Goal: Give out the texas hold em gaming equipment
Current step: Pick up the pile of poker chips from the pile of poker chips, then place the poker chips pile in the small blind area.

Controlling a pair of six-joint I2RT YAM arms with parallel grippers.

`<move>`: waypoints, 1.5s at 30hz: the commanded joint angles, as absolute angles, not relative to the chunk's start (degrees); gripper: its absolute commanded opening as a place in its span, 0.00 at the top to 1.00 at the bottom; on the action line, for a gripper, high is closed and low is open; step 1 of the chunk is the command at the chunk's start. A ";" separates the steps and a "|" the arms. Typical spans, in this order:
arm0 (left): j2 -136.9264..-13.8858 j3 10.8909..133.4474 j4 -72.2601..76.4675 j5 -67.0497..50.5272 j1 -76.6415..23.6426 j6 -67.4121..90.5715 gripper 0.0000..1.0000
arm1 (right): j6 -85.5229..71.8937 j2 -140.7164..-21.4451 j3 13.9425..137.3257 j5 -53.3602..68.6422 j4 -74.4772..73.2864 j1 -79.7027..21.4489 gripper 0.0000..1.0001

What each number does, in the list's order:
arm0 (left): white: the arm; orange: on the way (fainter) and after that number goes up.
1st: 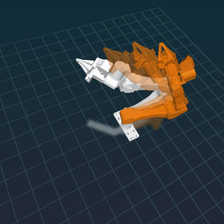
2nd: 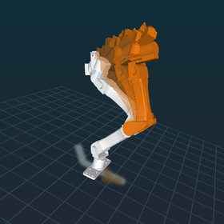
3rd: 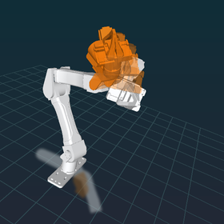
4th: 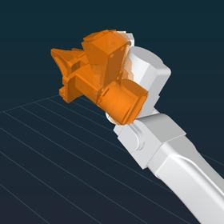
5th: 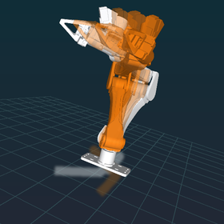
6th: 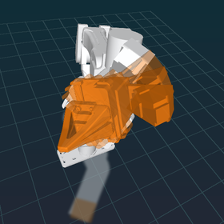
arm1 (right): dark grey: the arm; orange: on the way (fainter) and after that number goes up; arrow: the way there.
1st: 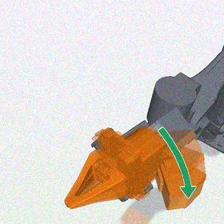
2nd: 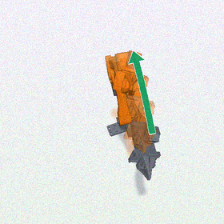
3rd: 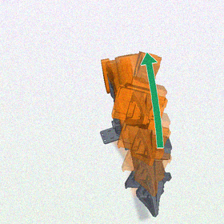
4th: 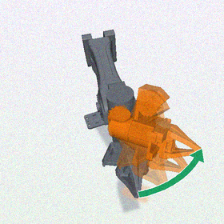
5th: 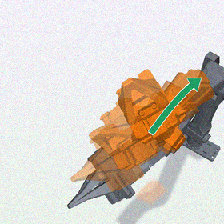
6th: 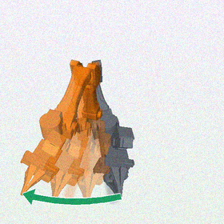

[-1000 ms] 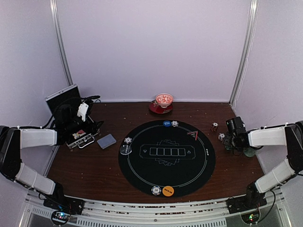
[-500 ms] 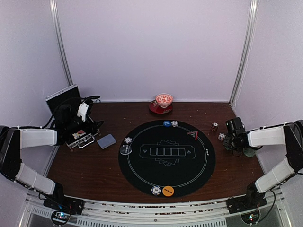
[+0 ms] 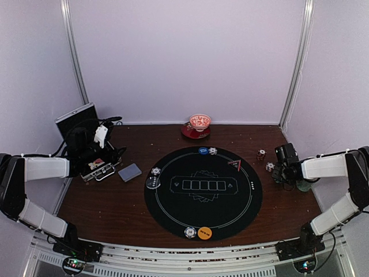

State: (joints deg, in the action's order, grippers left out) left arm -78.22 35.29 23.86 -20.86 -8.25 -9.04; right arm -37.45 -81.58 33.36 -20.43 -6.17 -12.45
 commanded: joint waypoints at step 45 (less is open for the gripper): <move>-77.88 36.78 24.70 -21.31 -8.26 -8.91 0.02 | -32.21 -90.99 56.94 -21.85 -13.88 -28.77 0.73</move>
